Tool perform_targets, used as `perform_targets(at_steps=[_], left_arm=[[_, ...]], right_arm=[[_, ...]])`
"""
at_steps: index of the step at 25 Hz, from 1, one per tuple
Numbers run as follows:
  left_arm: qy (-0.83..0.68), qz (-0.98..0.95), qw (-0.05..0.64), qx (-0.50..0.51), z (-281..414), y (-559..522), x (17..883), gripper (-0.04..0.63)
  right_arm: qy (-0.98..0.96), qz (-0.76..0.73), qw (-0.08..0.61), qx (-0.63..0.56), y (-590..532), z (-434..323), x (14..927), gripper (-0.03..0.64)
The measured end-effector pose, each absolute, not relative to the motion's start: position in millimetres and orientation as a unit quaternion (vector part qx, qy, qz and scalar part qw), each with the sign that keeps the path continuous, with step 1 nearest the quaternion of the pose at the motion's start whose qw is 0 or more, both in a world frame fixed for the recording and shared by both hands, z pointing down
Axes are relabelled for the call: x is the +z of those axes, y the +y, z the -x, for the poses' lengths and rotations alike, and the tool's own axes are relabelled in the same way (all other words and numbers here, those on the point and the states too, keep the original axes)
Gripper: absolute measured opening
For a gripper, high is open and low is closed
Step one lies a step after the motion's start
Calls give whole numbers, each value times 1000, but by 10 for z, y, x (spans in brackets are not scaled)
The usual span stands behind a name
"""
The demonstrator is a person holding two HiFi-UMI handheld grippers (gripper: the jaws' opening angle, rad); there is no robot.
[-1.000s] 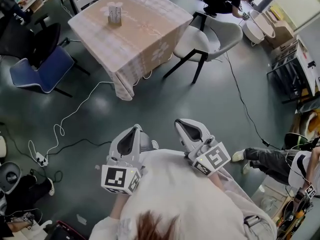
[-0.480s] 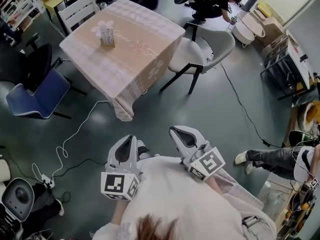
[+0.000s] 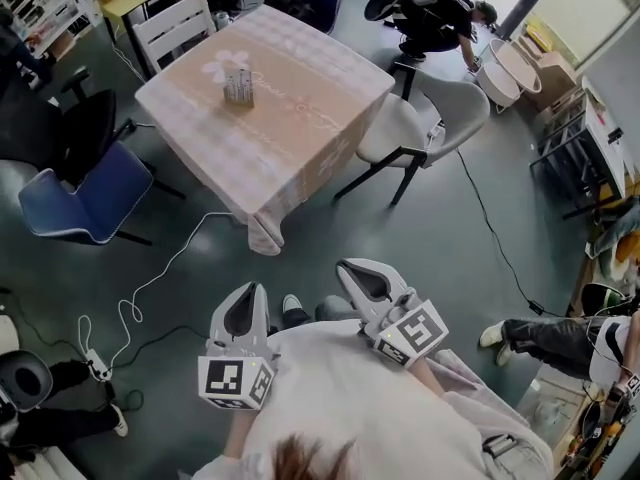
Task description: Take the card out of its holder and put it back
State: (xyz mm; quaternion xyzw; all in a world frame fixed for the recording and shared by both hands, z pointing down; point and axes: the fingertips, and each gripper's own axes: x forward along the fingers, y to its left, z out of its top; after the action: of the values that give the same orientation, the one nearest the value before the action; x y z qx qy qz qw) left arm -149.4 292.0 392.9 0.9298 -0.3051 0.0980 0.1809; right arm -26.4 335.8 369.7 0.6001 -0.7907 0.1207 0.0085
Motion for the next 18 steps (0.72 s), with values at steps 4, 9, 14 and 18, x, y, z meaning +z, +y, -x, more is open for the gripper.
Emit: perform_targets(at_steps=[4,9,14,18], left_arm=[[-311,-927,186,98,1573,2848,3956,0],[-307,-925,198,107,1532,2805,4028,0],[-300,-923,210,120,1341,2714,4068,0],[-302,-923,208,118,1071,2504,4030,0]], right_arm=[[-795,-593,9,125,3256,349,3743,-3],[-794,-590,16,144,3214,332,3856,-3],[-793,-590,18,153,3079,159,3843,-3],[-795,-586,21,155,2851,-93,3814,-3]])
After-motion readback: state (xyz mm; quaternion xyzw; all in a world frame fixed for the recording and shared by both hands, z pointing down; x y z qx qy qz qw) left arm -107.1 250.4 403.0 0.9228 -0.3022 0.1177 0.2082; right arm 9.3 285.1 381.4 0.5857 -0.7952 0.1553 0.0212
